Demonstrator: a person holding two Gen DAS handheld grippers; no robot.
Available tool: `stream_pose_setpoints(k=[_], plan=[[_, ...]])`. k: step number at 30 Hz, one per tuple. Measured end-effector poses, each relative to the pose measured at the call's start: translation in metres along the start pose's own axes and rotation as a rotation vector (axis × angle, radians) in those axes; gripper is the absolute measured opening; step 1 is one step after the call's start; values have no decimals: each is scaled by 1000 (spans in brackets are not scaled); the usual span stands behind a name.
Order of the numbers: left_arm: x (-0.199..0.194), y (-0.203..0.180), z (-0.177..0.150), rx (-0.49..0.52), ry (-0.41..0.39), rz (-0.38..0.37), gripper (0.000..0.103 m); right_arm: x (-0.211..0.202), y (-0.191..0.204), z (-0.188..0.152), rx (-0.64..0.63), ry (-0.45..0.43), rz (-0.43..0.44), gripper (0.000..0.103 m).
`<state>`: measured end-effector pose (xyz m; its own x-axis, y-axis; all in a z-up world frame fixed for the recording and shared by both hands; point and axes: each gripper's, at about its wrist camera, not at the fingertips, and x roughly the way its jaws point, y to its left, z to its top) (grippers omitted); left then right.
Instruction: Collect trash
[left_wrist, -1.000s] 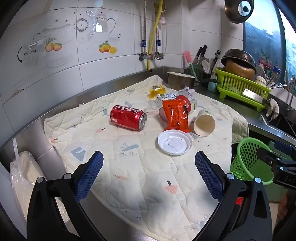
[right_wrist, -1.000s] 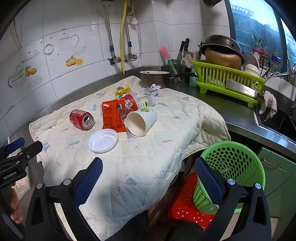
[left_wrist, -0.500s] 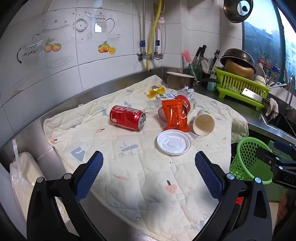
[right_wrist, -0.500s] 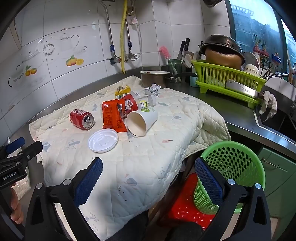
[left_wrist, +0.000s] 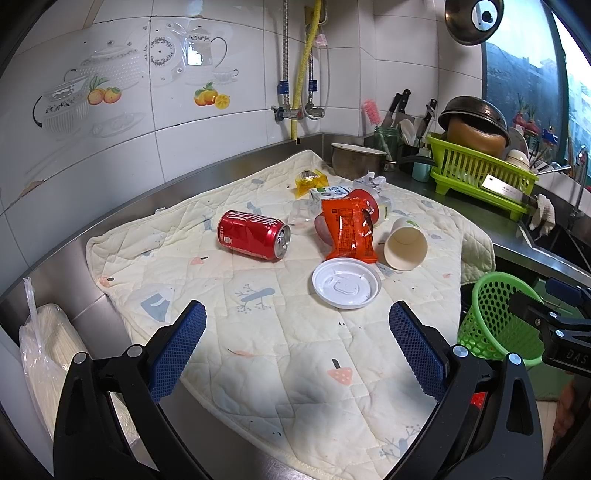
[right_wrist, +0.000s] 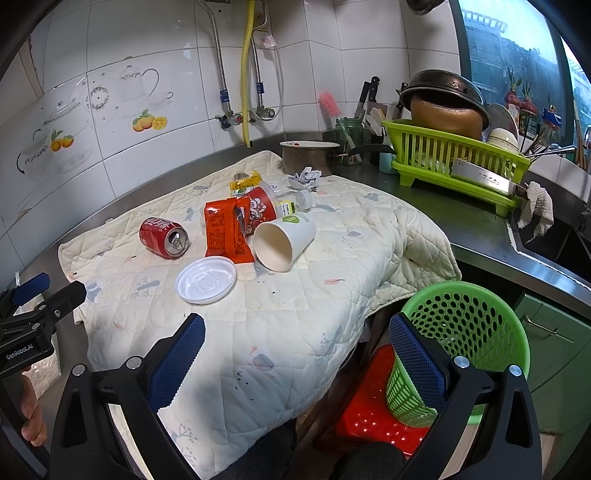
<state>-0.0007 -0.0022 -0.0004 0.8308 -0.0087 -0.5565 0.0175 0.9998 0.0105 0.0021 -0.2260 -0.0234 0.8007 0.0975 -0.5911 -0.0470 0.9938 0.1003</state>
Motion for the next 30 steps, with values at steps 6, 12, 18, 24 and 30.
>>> stream_pose_setpoints(k=[6,12,18,24,30], plan=[[-1,0,0,0,1,1,98,0,0,0,0,2,0,97],[-1,-1,-1,-1,0,2,98,1,0,0,0,2,1,97],[0,-1,0,-1,2,3,98,0,0,-1,0,0,0,97],[-1,-1,0,-1,-7,3,98,-1,-3,2,4,-5,-2,97],[-2,0,2,-5,-14,-1,98,-3,-1,3,2,-15,-8,97]])
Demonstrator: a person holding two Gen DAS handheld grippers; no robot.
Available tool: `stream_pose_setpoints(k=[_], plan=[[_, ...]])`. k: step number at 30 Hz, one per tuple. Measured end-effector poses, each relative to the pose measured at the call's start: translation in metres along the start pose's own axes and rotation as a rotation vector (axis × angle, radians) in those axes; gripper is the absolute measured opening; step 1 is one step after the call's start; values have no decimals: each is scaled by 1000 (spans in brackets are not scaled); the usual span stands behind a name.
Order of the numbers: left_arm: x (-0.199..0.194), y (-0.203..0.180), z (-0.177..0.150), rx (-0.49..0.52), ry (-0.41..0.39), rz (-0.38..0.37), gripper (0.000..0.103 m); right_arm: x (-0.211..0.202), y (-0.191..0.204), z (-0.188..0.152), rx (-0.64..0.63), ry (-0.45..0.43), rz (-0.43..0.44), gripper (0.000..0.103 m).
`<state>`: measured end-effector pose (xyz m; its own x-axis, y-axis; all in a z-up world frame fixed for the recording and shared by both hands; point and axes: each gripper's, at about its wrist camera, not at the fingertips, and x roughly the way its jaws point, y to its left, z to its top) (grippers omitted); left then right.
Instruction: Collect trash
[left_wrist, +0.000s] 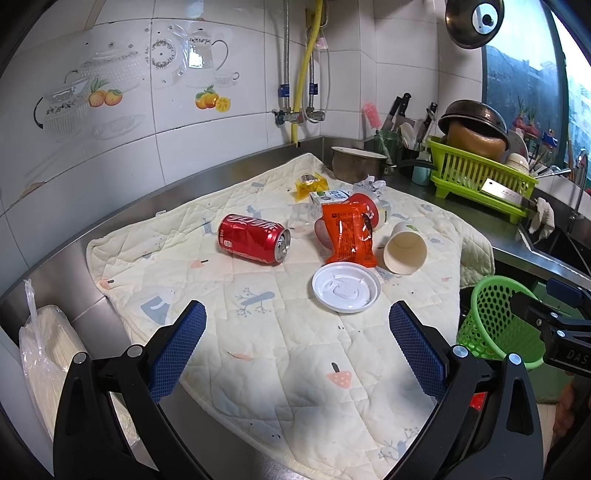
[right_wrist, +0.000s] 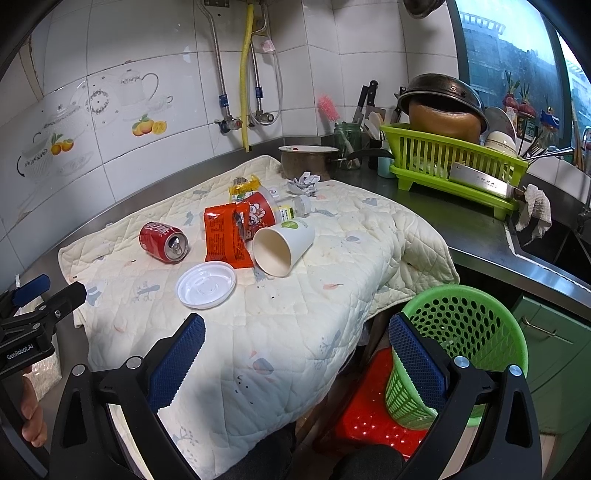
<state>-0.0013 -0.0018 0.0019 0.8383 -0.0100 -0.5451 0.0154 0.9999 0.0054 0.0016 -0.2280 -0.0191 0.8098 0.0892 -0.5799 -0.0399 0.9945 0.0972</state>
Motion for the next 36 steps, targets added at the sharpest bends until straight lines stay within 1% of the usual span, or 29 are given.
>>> stream_pose_setpoints(k=[19,36], plan=[[-2,-5,7,7,-17,-16,98,-10,-3,4,0,-36,-19,97],[-2,-5,5,0,-13,-22,98,-8,0,5,-8,-33,-13,97]])
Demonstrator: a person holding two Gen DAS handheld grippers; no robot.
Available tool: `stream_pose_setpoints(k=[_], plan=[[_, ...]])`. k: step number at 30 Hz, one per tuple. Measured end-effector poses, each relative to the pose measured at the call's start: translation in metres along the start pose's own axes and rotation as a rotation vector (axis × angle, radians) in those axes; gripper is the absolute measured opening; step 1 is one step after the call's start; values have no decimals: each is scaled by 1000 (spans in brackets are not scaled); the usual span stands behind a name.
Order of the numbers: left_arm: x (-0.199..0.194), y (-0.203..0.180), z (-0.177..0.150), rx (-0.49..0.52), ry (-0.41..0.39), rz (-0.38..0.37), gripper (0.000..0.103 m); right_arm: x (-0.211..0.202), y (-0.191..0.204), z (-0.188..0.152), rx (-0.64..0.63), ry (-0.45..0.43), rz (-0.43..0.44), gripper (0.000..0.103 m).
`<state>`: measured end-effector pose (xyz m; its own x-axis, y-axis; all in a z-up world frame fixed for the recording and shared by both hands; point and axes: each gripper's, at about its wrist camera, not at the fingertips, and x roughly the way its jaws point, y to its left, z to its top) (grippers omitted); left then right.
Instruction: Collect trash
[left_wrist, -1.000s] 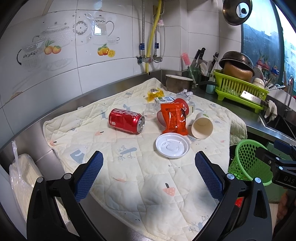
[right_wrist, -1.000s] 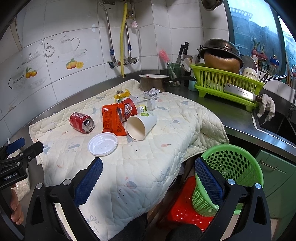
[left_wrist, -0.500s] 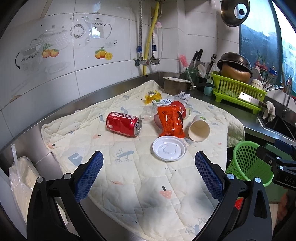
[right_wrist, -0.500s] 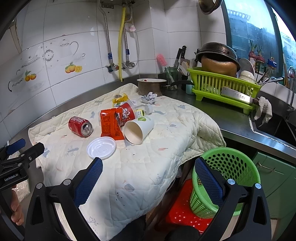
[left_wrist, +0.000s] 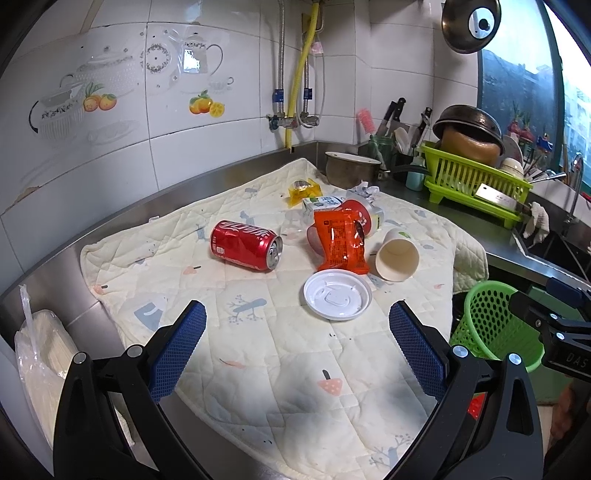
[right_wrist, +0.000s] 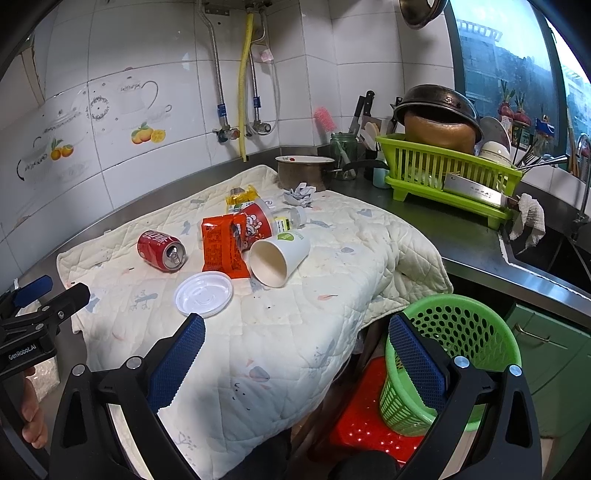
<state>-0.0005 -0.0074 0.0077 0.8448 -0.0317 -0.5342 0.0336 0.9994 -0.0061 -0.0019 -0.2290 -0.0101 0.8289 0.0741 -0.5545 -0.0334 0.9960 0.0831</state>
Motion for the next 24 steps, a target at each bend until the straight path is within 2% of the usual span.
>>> stream_pose_setpoints(k=[11,18,24], plan=[[22,14,5,-38,29,31,98,20,1,4,-16,15,17,97],[46,30,7,-67,66,63,98,51,7,8,-37,53,43,96],[63,42,9,-82,84,89,97,79,17,16,-51,82,98,95]])
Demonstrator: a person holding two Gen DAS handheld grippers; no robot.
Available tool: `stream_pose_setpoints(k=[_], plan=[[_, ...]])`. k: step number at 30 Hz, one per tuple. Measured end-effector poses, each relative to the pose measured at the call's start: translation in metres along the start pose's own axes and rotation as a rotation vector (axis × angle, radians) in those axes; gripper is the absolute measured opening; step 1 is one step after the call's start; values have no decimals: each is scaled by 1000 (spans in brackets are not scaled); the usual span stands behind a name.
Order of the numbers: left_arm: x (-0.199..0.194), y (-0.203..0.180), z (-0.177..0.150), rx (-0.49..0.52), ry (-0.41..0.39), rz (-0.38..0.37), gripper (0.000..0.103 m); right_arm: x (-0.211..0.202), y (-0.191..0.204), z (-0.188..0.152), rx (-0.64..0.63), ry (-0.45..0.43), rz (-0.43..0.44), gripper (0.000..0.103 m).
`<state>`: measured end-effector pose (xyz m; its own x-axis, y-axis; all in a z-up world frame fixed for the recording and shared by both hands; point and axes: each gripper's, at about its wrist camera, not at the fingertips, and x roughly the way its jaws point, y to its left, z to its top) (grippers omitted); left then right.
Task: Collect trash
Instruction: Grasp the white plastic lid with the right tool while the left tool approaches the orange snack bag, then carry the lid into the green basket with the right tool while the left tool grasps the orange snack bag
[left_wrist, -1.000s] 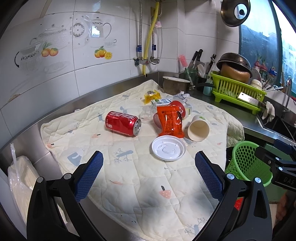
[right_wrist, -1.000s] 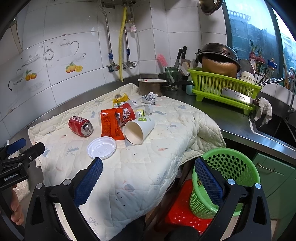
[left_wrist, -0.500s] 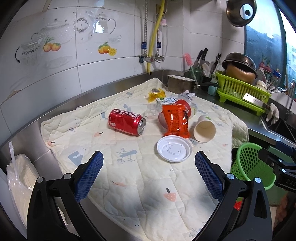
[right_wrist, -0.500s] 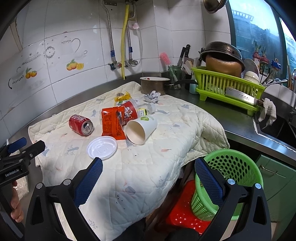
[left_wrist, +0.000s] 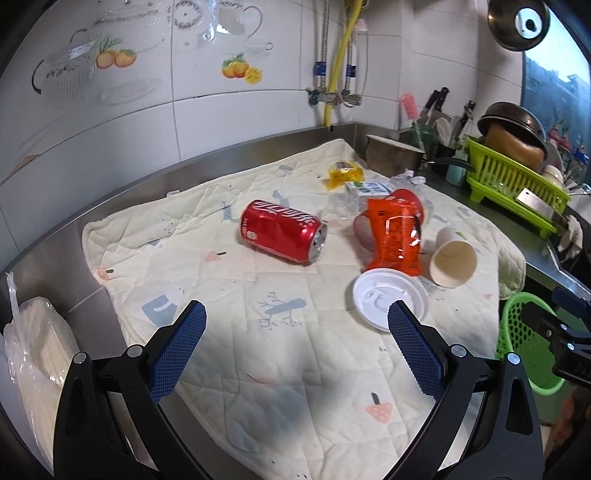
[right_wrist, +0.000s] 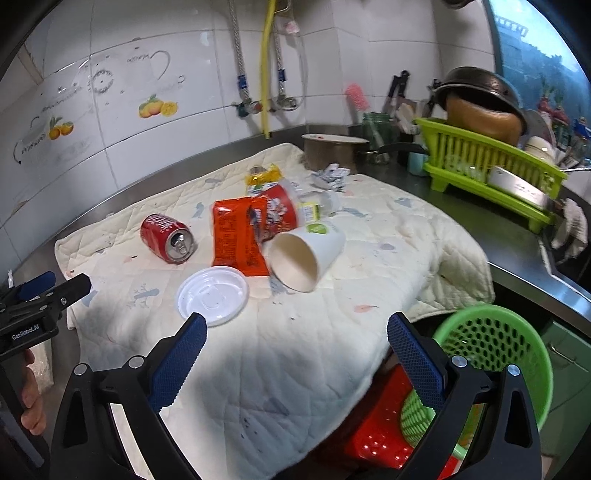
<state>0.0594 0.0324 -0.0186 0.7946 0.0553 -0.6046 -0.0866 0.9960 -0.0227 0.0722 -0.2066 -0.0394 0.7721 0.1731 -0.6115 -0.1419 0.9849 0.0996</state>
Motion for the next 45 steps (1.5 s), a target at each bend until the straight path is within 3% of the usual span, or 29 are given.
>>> stream_pose_setpoints(k=[12,30,36,45], plan=[[32,21,7,-29,31,19,95,67,30,5,-19,115,125,65],[59,16,24,0,40,-57,77,143,48,7,8,238,165,30],[66,9,30,10,43,-105,76,149,40,3,52,255,175,11],[85,-18,41,28,68,-224,73,121,39,2,25,175,148,6]])
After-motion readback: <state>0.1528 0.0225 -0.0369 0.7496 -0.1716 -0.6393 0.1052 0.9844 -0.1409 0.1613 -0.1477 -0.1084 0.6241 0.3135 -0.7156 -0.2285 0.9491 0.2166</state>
